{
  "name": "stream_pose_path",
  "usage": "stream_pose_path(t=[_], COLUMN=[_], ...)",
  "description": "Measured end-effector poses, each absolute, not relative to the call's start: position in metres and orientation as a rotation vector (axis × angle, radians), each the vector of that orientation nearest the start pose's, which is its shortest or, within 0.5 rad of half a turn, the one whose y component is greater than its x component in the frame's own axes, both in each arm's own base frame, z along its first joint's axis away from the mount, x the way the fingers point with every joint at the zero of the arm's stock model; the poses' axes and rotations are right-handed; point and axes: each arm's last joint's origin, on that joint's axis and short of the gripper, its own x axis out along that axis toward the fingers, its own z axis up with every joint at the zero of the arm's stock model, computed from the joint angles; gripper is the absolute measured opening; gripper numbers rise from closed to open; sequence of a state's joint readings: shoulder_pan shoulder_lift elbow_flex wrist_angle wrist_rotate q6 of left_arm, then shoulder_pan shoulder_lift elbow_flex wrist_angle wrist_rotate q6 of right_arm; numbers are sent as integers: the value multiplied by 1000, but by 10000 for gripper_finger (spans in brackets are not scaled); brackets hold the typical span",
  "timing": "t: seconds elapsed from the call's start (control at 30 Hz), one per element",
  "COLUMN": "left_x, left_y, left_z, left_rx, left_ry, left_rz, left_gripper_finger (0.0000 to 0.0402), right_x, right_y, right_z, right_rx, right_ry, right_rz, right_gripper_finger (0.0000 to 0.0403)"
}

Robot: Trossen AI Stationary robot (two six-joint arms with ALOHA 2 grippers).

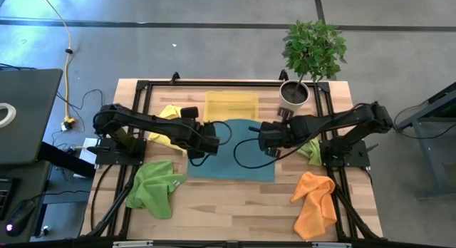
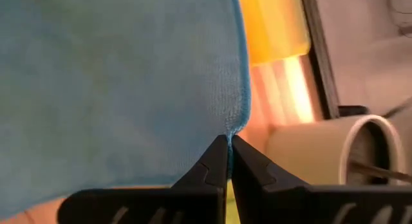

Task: Fold microfiber towels
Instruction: Fold the blue microfiber cloth

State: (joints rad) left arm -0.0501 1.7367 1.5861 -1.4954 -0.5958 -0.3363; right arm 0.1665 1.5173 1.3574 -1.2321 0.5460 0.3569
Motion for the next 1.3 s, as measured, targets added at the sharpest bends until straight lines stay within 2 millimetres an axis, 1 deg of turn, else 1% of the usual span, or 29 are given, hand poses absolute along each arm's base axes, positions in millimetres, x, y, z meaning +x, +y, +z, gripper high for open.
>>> stream_pose_path(t=[0.07,0.17,0.23,0.37,0.5,0.6,0.73,0.93,1.13,1.3], left_x=[309,308,308,307,307,308,309,308,301,302], left_y=[1,1,-1,-12,-25,-32,-37,-50,-73,-96], left_z=[302,307,309,312,320,330,348,382,414,432], left_rx=[264,250,215,160,130,119,53,-93,-252,-318], left_ry=[1455,1452,1453,1478,1456,1420,1366,1259,1148,1024], left_rz=[668,667,654,576,520,491,437,346,201,48], left_gripper_finger=[5,5,5,4,4,4,3,3,3,3], right_x=[271,269,266,262,252,242,230,215,203,204], right_y=[30,30,32,40,49,52,51,56,68,85], right_z=[297,297,296,297,307,319,336,362,376,384], right_rx=[-197,-198,-191,-143,-49,13,105,298,456,509], right_ry=[1238,1259,1279,1299,1284,1239,1135,976,926,879], right_rz=[-542,-543,-546,-484,-380,-329,-288,-145,18,206], right_gripper_finger=[0,0,0,0,0,0,0,0,0,0])
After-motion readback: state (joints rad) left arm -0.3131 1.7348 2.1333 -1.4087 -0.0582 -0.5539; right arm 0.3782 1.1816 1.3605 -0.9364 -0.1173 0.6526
